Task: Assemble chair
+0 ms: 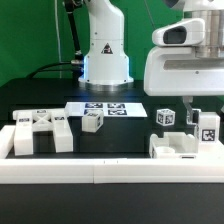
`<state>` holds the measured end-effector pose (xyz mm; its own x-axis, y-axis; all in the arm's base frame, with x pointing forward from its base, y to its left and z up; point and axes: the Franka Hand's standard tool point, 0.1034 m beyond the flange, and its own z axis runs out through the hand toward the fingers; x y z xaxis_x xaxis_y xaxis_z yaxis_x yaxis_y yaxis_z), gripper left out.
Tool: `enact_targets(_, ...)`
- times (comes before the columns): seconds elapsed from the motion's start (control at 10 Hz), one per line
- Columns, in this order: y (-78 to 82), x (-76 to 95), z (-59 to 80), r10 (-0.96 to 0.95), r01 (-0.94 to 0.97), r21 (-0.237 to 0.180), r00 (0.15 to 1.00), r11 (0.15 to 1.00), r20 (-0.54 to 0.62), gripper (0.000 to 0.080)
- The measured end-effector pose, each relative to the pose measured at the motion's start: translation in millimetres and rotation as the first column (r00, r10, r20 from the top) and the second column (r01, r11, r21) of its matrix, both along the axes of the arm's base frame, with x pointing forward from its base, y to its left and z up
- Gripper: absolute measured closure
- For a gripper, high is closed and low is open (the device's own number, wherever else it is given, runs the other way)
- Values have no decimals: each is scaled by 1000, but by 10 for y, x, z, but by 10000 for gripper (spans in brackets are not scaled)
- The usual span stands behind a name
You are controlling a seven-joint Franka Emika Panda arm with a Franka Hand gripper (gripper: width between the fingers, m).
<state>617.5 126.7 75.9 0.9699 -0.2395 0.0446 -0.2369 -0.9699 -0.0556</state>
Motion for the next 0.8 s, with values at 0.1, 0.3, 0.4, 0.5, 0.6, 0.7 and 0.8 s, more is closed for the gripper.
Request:
enact_targets(0.1,4,1,-1,-116,116,11,993,993,-4,510)
enact_targets(0.3,10,1,-1,-267,267,20,964,963,-14,509)
enact_targets(0.4,16,0,-2,-370,370,26,929,929,-22,509)
enact_targets(0.5,23,-1,-2,-447,448,29,894,894,-29,509)
enact_targets(0.6,30,0,-3,-541,542,31,840,840,-37,509)
enact_targets(0.7,32,2,-3,-584,585,32,811,810,-41,509)
enact_targets(0.8,33,2,-3,-617,618,34,786,785,-45,509)
